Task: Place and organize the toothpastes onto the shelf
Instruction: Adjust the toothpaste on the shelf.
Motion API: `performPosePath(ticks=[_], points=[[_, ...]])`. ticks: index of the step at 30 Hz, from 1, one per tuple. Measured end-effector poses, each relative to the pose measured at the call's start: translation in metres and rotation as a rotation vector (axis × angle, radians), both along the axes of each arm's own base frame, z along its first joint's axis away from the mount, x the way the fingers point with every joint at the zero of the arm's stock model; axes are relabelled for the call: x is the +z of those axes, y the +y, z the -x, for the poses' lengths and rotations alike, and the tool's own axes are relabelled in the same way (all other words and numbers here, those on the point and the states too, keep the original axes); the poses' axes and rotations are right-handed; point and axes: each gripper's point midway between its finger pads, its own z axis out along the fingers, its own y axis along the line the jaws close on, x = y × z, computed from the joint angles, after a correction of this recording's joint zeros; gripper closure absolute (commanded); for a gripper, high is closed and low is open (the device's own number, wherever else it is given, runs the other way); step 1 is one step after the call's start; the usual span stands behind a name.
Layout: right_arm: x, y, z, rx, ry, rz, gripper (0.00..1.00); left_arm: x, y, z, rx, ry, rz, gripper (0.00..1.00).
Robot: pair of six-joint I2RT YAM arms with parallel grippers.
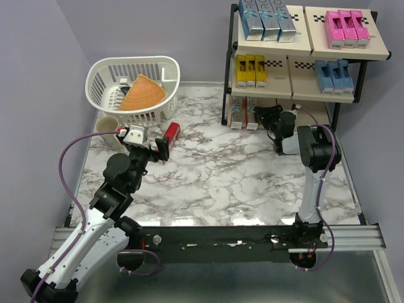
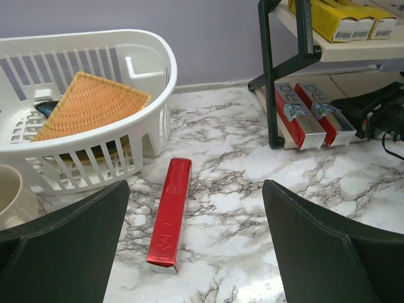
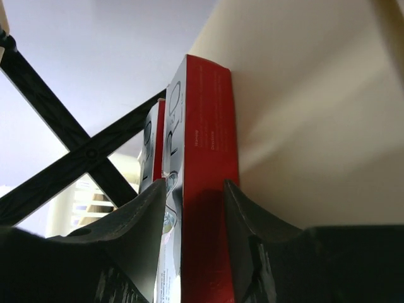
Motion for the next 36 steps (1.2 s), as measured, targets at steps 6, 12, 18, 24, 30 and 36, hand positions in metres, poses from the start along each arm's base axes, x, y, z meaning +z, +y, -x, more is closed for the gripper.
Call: performPosePath(ticks=[6,12,18,24,30,36], points=[[0.008,0.007,-0.008,0.032,-0.017,-0.026,0.55,0.0,0.0,0.0,0.001,0.0,0.001,0.01],[0.009,0.011,-0.01,0.05,-0.016,-0.055,0.56,0.0,0.001,-0.001,0.003,0.001,0.003,0.01],[-0.003,0.018,-0.014,0.081,0.003,-0.075,0.56,0.0,0.001,-0.001,0.002,0.001,0.004,0.01],[0.001,0.024,-0.018,0.111,-0.005,-0.085,0.56,0.0,0.0,0.0,-0.005,0.002,0.006,0.01],[0.004,0.028,-0.019,0.136,-0.012,-0.078,0.57,-0.001,-0.001,-0.001,-0.012,0.005,0.005,0.01],[0.001,0.028,-0.013,0.143,-0.009,-0.071,0.45,-0.003,-0.002,-0.002,-0.014,0.012,0.0,0.01]])
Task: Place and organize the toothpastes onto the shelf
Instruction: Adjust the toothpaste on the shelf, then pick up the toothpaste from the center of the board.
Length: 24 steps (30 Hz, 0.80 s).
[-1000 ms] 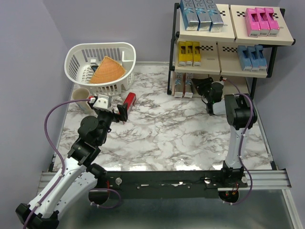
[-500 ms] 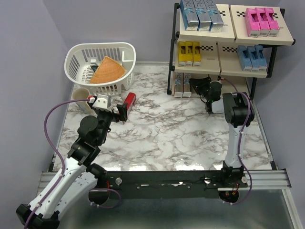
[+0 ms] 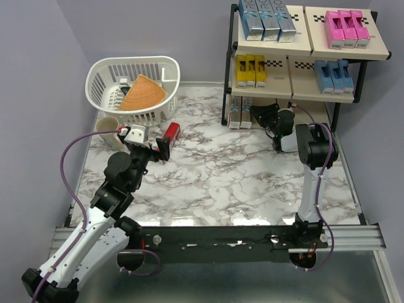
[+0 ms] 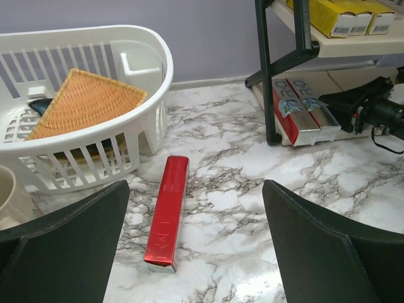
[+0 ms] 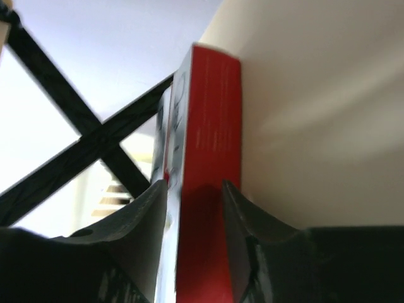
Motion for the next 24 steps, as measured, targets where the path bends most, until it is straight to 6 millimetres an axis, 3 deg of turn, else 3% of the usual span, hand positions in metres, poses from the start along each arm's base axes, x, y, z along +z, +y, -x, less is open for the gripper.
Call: performPosePath(ticks=[6,9,17,24], points=[[0.003,-0.008,0.043,-0.008,0.019,0.027,0.19,-0.007,-0.005,-0.003,-0.016,0.022,-0.013,0.01],[0.006,-0.013,0.066,-0.013,0.024,0.049,0.11,-0.014,-0.008,-0.006,-0.021,0.045,-0.027,0.01],[0.013,-0.015,0.126,0.02,0.033,0.094,0.01,-0.05,-0.01,-0.021,-0.005,0.179,-0.077,0.01],[0.005,-0.006,0.177,0.108,0.061,0.192,0.0,-0.072,-0.011,-0.064,0.026,0.379,-0.071,0.01]])
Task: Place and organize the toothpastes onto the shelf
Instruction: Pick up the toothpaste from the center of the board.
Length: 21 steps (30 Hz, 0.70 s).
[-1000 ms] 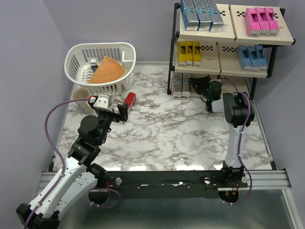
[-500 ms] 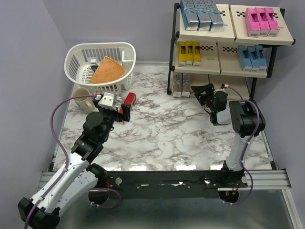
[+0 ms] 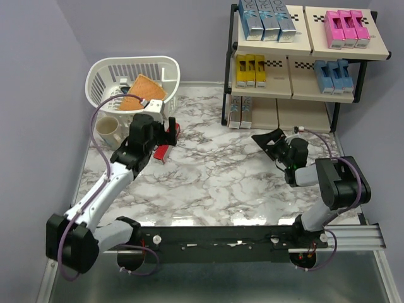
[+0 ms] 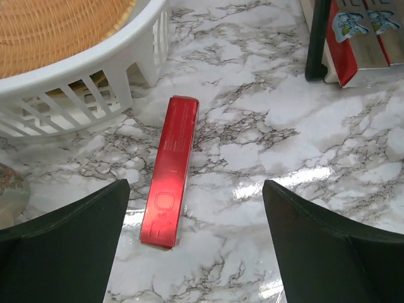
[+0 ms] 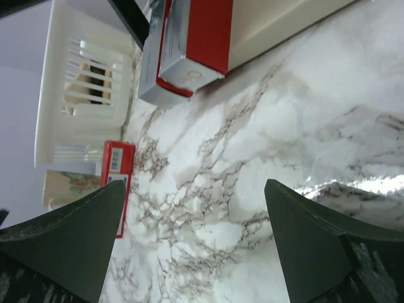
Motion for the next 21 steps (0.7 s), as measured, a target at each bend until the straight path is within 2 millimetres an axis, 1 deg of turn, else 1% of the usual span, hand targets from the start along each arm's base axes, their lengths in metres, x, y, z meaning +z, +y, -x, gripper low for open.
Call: performPosePath(ticks=[1,2,3,4,8,11,13,15,21], points=[[-0.001,0.001,0.006,0.007,0.005,0.007,0.0,-0.003,-0.002,-0.008,0.003,0.026,-0.001,0.01],[-0.002,0.004,0.011,0.016,0.004,0.014,0.0,-0.01,-0.003,-0.016,0.01,0.066,-0.008,0.01],[-0.002,0.009,0.016,0.031,0.001,0.02,0.0,-0.013,-0.005,-0.02,0.012,0.087,-0.01,0.01],[-0.001,0.013,0.019,0.042,-0.001,0.026,0.0,-0.019,-0.007,-0.028,0.014,0.121,-0.02,0.01],[0.009,0.038,0.027,0.102,-0.044,0.05,0.0,-0.042,-0.015,-0.049,0.015,0.225,-0.068,0.01],[0.01,0.055,0.034,0.145,-0.062,0.071,0.0,-0.06,-0.017,-0.064,0.014,0.28,-0.117,0.01],[0.011,0.064,0.039,0.171,-0.069,0.073,0.0,-0.078,-0.016,-0.074,0.011,0.327,-0.159,0.01],[0.012,0.065,0.038,0.171,-0.078,0.075,0.0,-0.095,-0.013,-0.083,0.011,0.376,-0.195,0.01],[0.013,0.063,0.036,0.166,-0.099,0.101,0.0,-0.138,-0.001,-0.101,0.031,0.471,-0.242,0.01]])
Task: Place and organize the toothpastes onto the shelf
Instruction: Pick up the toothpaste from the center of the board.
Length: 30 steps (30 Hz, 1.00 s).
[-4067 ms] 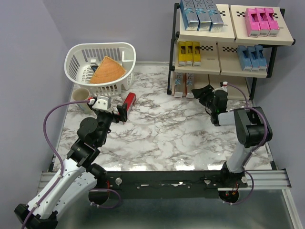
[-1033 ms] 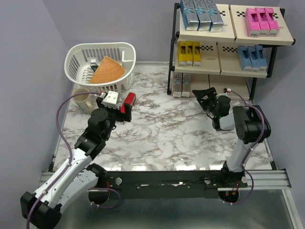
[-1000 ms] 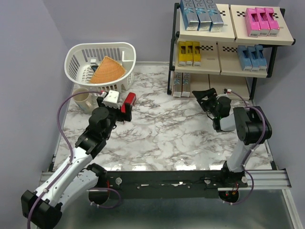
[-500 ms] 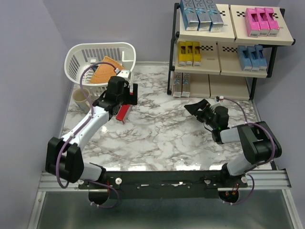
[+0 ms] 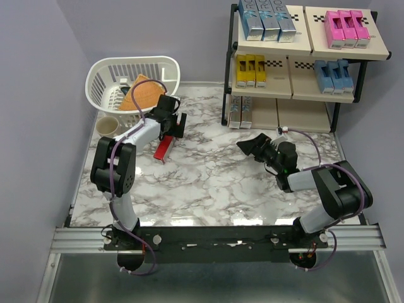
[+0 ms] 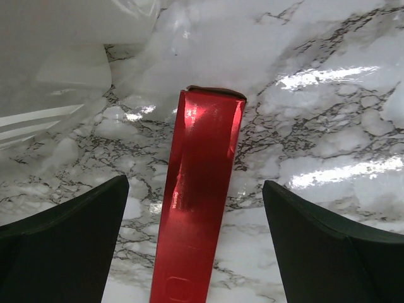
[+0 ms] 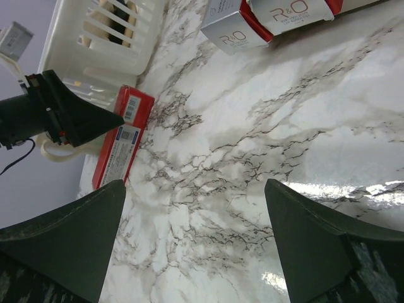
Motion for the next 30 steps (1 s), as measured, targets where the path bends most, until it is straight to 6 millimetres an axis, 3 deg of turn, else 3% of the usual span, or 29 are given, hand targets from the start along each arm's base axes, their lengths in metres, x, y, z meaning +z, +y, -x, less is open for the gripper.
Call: performPosePath(ticks=[3,8,15,22,25,30], points=[[-0.001,0.001,0.0,0.004,-0.009,0.014,0.0,-0.013,0.006,-0.003,0.008,0.03,-0.023,0.02],[-0.001,0.005,0.002,0.017,-0.025,0.041,0.01,-0.025,0.002,-0.001,0.003,0.063,-0.011,0.14],[0.004,0.031,0.013,0.066,-0.079,0.1,0.01,-0.029,-0.021,0.009,0.021,0.091,0.054,0.4],[0.016,0.074,0.044,0.139,-0.167,0.167,0.01,-0.022,-0.051,0.032,0.071,0.128,0.131,0.55],[0.008,0.087,0.064,0.18,-0.19,0.217,0.01,-0.014,-0.061,0.045,0.111,0.14,0.2,0.6],[-0.004,0.113,0.094,0.247,-0.257,0.323,0.0,-0.003,-0.07,0.055,0.196,0.154,0.302,0.6]])
